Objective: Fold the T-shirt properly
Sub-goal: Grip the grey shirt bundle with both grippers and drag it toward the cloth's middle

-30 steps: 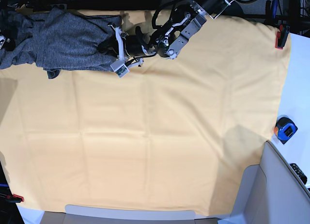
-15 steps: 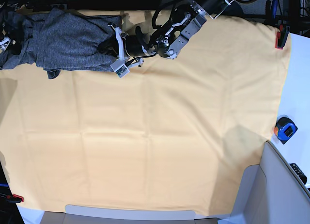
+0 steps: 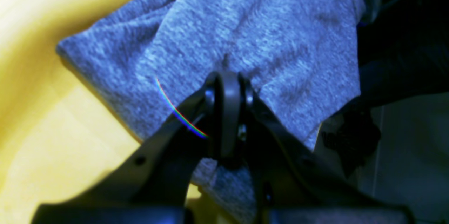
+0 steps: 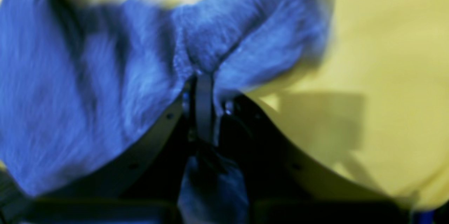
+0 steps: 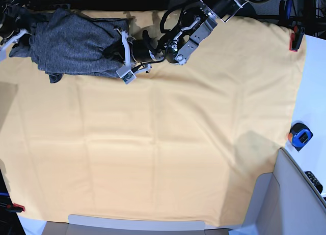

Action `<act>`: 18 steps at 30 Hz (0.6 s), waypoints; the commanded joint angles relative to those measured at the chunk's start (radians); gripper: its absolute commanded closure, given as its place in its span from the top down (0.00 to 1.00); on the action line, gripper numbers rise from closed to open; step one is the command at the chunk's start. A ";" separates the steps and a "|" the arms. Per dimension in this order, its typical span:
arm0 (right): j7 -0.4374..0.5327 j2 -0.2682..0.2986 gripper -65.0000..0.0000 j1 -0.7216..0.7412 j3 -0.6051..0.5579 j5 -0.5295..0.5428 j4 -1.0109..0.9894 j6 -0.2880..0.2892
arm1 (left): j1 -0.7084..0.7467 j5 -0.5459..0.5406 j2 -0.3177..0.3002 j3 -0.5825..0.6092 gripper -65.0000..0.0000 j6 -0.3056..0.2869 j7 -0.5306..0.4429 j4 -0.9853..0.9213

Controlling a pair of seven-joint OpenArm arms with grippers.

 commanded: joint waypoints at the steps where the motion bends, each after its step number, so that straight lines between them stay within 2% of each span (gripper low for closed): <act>1: 0.020 0.024 0.00 -0.004 0.010 0.022 0.080 0.001 | -0.004 0.068 -0.011 -0.002 0.00 0.047 0.051 -0.005; 7: 0.018 -0.076 0.00 -0.044 0.008 0.020 0.367 0.001 | -0.004 0.068 -0.011 -0.002 0.00 0.047 0.049 -0.005; 10: 0.016 -0.113 0.00 -0.041 0.000 0.026 0.424 0.001 | -0.004 0.068 -0.011 -0.002 0.00 0.047 0.049 -0.005; 15: 0.018 -0.130 0.00 -0.030 -0.167 0.025 0.424 0.001 | -0.004 0.068 -0.011 -0.002 0.00 0.047 0.049 -0.005; 18: 0.023 -0.165 0.00 -0.027 -0.282 0.017 0.424 0.001 | -0.002 0.068 -0.011 -0.002 0.00 0.047 0.048 -0.005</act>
